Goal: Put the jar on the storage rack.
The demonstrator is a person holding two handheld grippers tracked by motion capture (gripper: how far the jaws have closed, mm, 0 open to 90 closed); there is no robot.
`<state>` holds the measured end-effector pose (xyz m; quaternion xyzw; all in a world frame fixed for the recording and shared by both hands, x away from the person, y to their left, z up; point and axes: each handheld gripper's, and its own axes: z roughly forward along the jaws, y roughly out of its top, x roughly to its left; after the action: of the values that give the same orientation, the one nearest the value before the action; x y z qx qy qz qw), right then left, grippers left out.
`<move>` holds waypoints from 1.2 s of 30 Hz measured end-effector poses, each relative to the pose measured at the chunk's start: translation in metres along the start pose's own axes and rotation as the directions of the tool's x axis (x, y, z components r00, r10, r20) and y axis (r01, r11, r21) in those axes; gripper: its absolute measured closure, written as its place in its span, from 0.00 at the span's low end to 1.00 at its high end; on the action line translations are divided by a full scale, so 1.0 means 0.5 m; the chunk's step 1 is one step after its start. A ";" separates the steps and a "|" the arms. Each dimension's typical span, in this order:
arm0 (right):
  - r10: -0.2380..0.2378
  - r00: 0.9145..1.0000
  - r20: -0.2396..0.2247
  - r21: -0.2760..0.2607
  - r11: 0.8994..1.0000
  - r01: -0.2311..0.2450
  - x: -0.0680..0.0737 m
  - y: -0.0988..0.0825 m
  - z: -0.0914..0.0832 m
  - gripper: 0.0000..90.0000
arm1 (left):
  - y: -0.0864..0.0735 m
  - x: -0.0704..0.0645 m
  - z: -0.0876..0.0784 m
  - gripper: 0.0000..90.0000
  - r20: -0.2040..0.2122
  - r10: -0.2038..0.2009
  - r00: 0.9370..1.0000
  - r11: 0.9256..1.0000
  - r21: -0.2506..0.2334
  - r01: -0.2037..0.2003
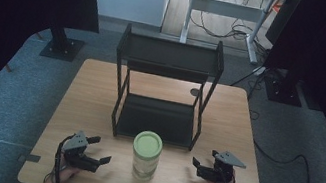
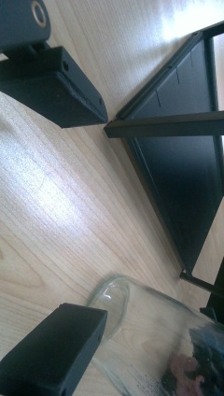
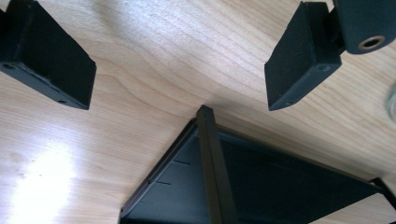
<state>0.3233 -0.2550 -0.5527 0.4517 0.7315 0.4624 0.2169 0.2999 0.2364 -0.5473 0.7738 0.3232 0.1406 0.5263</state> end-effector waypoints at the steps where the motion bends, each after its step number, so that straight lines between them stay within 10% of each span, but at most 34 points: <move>1: -0.005 1.000 0.010 -0.005 1.000 0.005 0.000 0.000 0.000 0.10 | 0.000 0.001 0.000 0.07 0.000 0.000 1.000 1.000 -0.001 0.000; 36: 0.061 0.998 0.026 -0.022 0.998 -0.061 -0.014 0.000 -0.002 0.07 | 0.016 -0.014 -0.003 0.05 0.037 0.018 0.999 0.998 -0.055 -0.016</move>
<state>0.3258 -0.2613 -0.5530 0.4775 0.7097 0.4704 0.2170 0.2966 0.2314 -0.5385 0.7644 0.3027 0.1396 0.5520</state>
